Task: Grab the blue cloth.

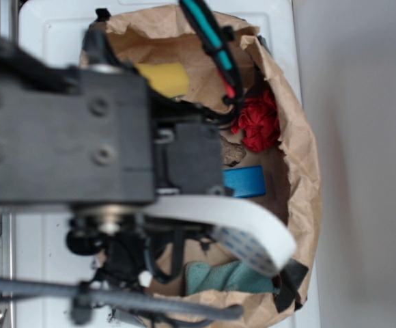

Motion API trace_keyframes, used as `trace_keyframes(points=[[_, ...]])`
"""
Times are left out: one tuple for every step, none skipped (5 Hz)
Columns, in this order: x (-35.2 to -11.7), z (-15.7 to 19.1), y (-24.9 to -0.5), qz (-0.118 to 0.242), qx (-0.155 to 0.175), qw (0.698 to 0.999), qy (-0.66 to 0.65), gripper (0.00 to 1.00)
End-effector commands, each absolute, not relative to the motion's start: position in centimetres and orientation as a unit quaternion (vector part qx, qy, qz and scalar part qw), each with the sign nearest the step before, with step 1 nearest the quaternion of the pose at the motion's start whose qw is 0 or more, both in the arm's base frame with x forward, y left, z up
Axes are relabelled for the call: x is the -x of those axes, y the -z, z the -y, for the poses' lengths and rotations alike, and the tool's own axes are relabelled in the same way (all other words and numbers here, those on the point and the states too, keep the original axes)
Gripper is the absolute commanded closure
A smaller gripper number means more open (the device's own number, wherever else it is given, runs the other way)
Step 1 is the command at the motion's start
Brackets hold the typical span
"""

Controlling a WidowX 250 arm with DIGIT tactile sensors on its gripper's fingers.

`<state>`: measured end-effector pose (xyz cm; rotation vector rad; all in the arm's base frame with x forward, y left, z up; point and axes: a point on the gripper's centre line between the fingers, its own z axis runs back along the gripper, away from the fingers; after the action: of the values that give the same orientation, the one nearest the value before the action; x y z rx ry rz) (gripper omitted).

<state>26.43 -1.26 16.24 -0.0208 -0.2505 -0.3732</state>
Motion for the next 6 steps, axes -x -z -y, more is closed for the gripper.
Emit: trace_keyframes(points=[[-27.8,1.7,-15.9,0.118,-0.047,0.978,0.167,0.0],[-27.8,1.7,-15.9,0.118,-0.047,0.978,0.167,0.0],[-27.8,1.7,-15.9,0.118,-0.047,0.978,0.167,0.0],[-28.8,0.8,-15.5,0.127,-0.002,0.963,0.236,0.0],[-30.6,0.0,-15.6,0.169,0.036,0.942,0.288,0.0],[-31.2,-0.5,-15.5,0.194,0.032,0.93,0.312,0.0]])
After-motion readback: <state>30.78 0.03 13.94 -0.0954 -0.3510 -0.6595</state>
